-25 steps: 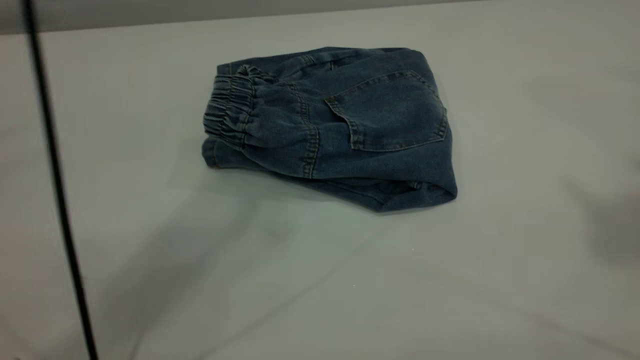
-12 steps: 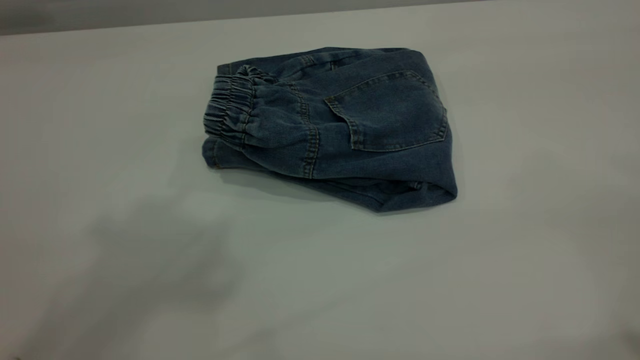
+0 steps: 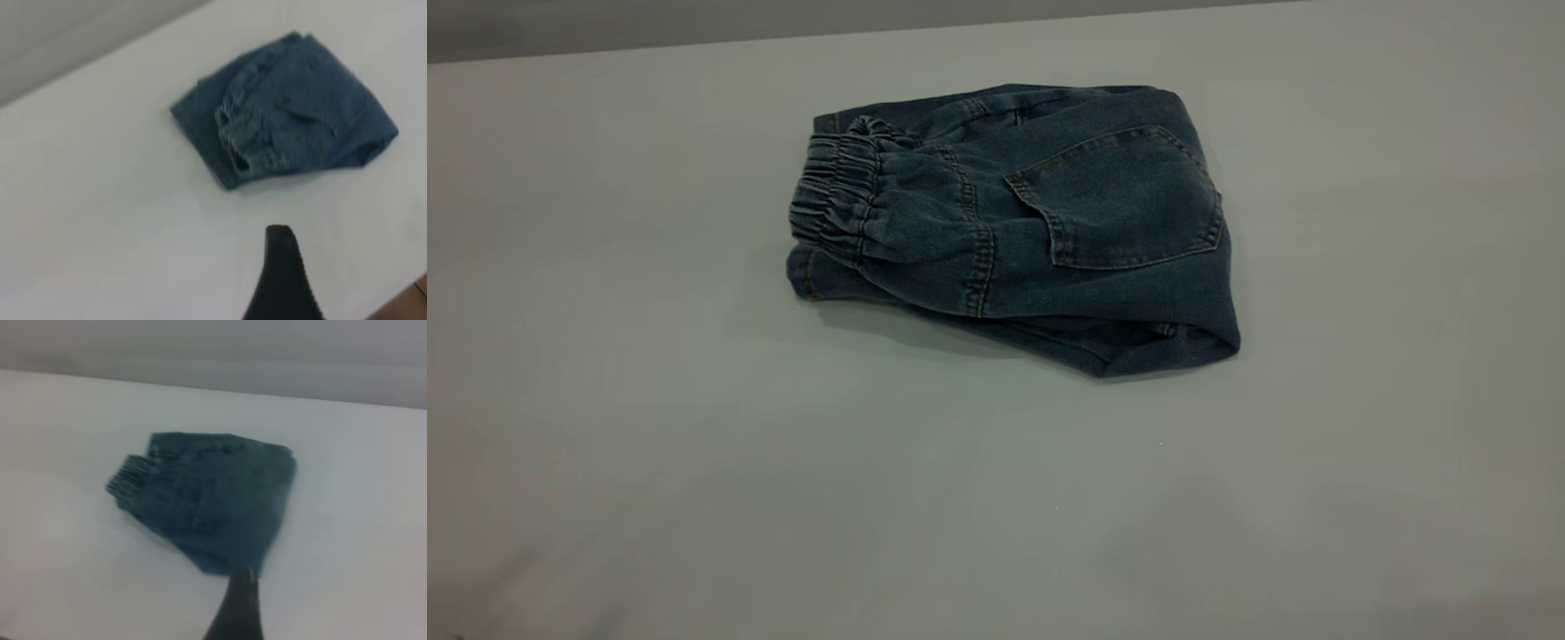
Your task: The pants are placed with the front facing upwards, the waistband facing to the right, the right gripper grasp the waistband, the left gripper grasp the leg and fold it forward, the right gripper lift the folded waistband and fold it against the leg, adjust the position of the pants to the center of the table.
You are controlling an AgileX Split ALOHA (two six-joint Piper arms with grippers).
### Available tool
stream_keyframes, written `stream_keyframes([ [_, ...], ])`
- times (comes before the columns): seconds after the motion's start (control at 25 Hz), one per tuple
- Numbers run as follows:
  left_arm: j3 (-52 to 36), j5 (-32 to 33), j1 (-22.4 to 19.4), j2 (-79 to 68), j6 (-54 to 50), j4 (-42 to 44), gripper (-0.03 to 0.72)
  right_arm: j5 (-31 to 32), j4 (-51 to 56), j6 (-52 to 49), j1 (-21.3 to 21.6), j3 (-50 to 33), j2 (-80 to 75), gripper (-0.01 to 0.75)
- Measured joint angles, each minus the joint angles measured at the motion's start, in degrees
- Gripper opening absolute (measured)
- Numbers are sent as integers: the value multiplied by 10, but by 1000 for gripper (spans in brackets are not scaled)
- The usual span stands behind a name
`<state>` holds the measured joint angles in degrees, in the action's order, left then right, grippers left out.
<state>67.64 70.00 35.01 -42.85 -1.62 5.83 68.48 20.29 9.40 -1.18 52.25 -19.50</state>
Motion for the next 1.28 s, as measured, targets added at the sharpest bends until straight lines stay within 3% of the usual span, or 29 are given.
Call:
stream_keyframes([
  [0.64, -268, -1, 0, 233, -32, 2, 464, -60, -106, 2, 0, -210, 164, 591],
  [1.28, -362, -9, 0, 332, -45, -2, 464, -72, -117, 1, 0, -231, 195, 591],
])
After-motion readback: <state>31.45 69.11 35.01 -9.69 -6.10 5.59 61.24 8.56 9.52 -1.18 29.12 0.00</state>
